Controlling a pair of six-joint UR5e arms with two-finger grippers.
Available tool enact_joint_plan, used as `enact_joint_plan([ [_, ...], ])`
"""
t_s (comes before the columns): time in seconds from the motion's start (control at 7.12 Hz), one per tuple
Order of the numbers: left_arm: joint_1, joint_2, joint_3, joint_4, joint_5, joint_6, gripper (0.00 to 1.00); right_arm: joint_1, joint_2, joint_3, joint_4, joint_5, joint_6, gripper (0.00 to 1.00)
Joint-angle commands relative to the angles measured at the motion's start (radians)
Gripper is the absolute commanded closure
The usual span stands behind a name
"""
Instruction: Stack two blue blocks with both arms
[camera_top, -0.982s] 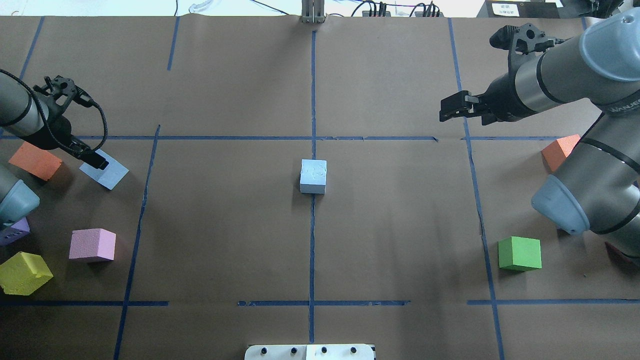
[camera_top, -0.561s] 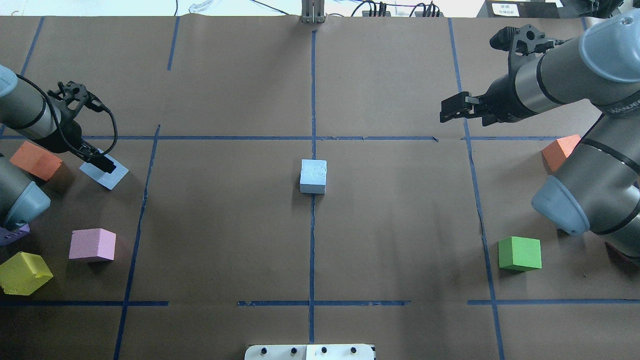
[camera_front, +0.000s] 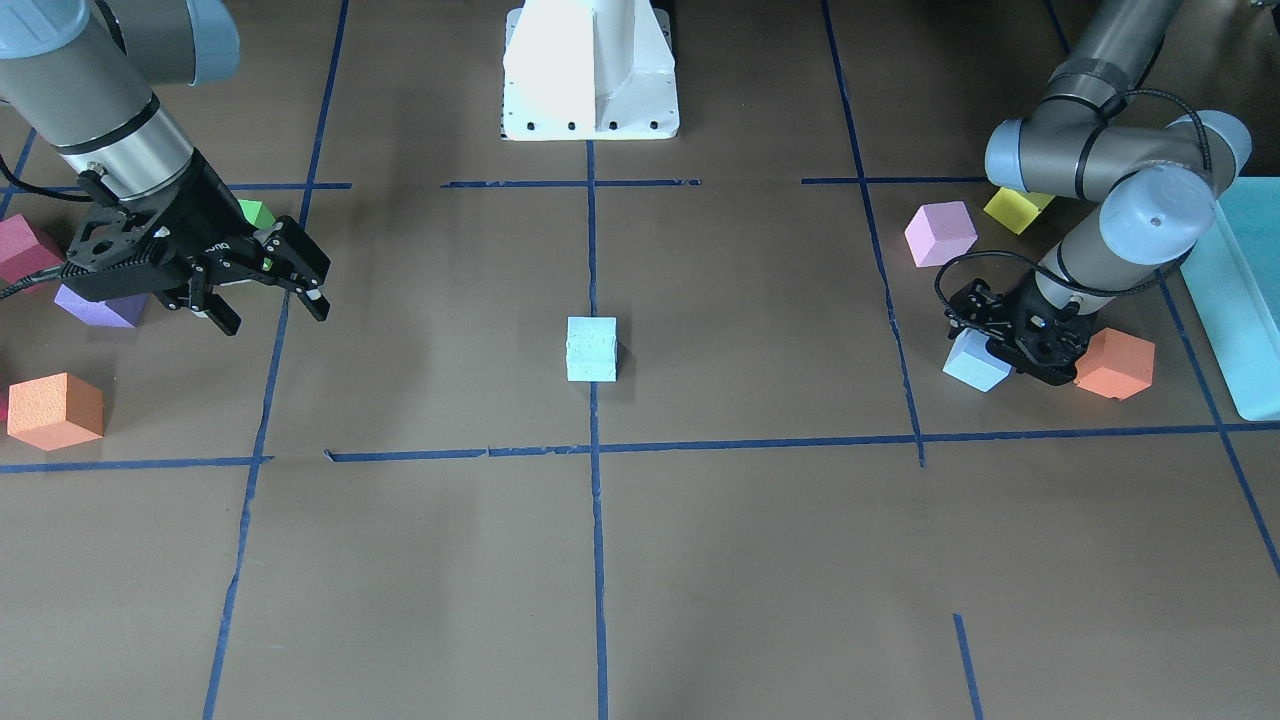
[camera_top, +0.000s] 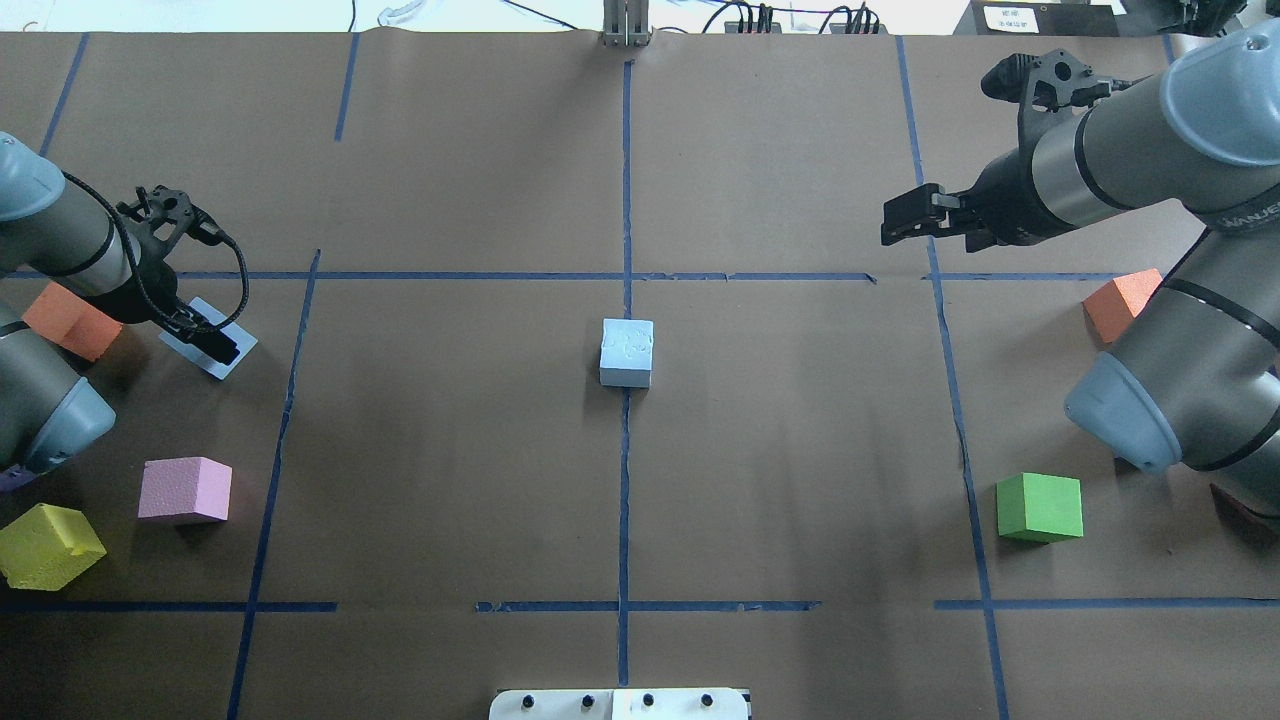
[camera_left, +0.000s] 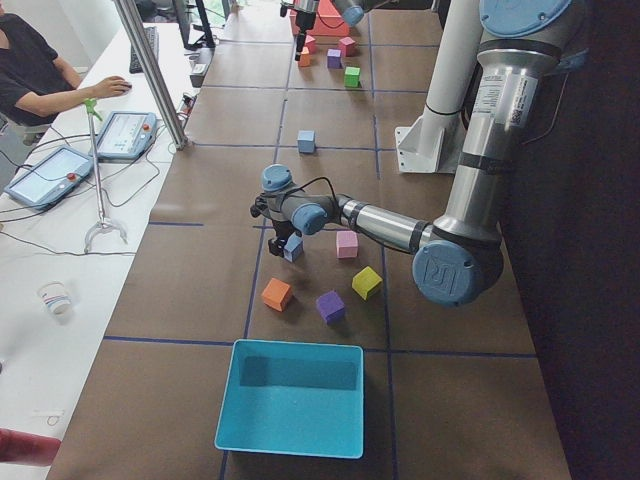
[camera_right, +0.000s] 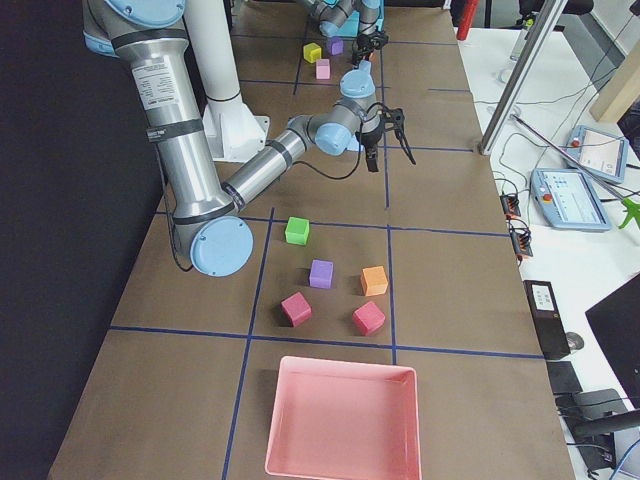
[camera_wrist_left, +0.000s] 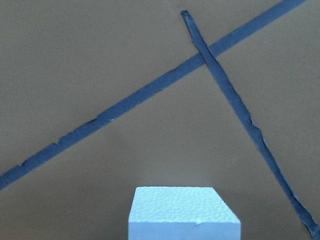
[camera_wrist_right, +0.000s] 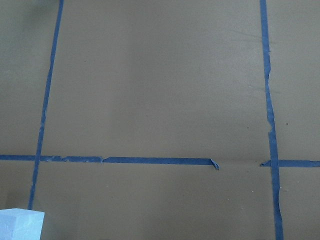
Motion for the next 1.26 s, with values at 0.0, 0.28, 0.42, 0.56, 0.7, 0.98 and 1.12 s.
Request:
enact_joint_plan([
  [0.0,0.006,-0.001,0.003,0.002,0.0,-0.002,0.54,0.0,0.0,0.0,0.0,-0.001,0.001,0.0],
  [0.28,0.006,-0.021,-0.035,0.005,-0.001,-0.155,0.93,-0.002,0.0,-0.006,0.0,-0.003,0.001,0.0],
  [0.42,0.006,-0.068,-0.101,0.017,-0.001,-0.301,0.93,-0.002,0.0,-0.007,0.0,-0.004,0.002,0.0],
  [0.56,0.006,-0.113,-0.149,0.017,-0.001,-0.463,0.93,0.0,-0.002,-0.006,0.0,-0.004,0.001,0.0],
  [0.7,0.034,-0.183,-0.152,0.017,0.002,-0.591,0.93,0.0,-0.024,-0.001,0.002,-0.003,-0.007,0.0],
  [0.98,0.169,-0.364,-0.137,0.09,0.073,-0.847,0.93,0.003,-0.063,0.008,0.005,-0.003,-0.07,0.0],
  [1.12,0.252,-0.457,-0.126,0.191,0.189,-0.857,0.93,0.003,-0.065,0.006,0.005,-0.003,-0.07,0.0],
])
